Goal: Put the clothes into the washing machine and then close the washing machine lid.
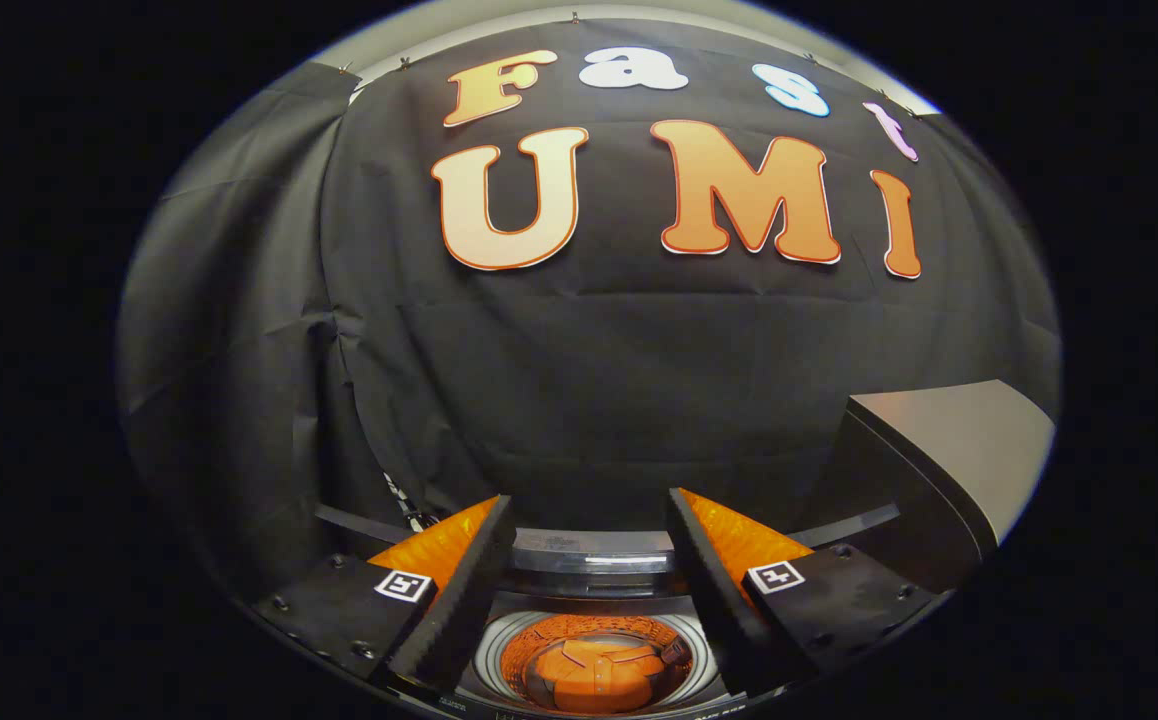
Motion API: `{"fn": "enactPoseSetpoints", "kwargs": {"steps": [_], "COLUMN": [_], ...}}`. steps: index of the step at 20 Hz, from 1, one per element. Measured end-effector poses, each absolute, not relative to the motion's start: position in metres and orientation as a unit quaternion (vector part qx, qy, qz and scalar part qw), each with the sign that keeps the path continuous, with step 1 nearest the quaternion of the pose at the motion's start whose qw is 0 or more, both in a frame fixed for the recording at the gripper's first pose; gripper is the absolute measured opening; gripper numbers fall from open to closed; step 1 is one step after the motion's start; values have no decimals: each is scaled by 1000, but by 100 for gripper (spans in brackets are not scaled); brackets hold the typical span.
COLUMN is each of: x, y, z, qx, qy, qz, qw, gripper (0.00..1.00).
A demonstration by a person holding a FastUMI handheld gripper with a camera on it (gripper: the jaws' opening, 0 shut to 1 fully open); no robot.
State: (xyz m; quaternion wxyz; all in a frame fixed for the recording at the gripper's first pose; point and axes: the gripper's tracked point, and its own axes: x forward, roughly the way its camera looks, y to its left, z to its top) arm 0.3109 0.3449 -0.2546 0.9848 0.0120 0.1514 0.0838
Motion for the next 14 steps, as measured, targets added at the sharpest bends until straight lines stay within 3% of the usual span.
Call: {"fn": "enactPoseSetpoints", "kwargs": {"steps": [10,14], "x": [297,272], "y": [345,343], "z": [-266,-311], "qx": [12,7], "qy": [157,216], "qz": [82,79], "qw": [984,973], "gripper": [99,98]}}
